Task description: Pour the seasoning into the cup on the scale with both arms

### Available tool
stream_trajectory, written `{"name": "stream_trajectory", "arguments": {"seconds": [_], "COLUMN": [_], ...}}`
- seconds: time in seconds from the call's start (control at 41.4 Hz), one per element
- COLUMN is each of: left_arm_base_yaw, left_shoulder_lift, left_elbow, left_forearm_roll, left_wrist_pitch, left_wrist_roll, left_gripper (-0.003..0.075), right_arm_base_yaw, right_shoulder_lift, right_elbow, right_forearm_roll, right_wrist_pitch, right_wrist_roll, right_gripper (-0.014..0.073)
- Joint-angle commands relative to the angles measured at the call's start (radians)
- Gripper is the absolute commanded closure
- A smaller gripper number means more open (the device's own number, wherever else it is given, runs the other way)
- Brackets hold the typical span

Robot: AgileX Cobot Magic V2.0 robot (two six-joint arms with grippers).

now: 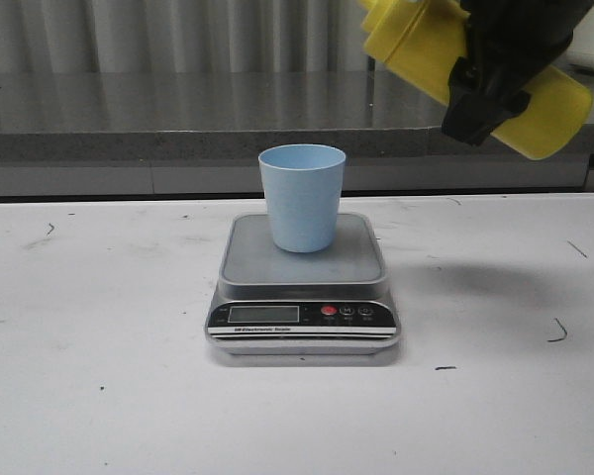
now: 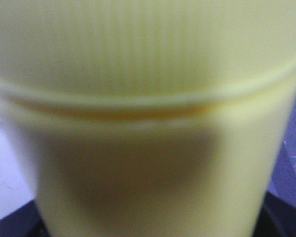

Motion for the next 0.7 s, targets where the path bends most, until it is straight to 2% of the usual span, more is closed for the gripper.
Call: {"name": "stream_trajectory", "arguments": {"seconds": [0.0, 0.073, 0.169, 0.677], "left_arm_base_yaw": [0.002, 0.002, 0.002, 0.002], "left_shoulder_lift": [0.005, 0.005, 0.005, 0.005], "left_elbow": [-0.024, -0.024, -0.024, -0.024], "left_forearm_roll": [-0.01, -0.01, -0.01, -0.01], "left_wrist_pitch": [-0.063, -0.063, -0.063, -0.063], "left_wrist_roll": [-0.002, -0.002, -0.002, -0.002], "left_gripper": [0.0365, 0.0365, 0.0365, 0.0365], "right_arm_base_yaw": [0.054, 0.091, 0.135, 0.168], "right_shoulder_lift": [0.004, 0.034, 0.058, 0.074], "right_elbow": [-0.091, -0.111, -0.113, -0.113], "right_forearm_roll": [-0.254, -0.42, -0.601, -1.212], "right_wrist_pitch": [0.058, 0.105, 0.132, 0.133], "right_wrist_roll": [0.126, 0.179, 0.188, 0.181], "right_gripper": [0.0286, 0.0286, 0.0286, 0.0286]}}
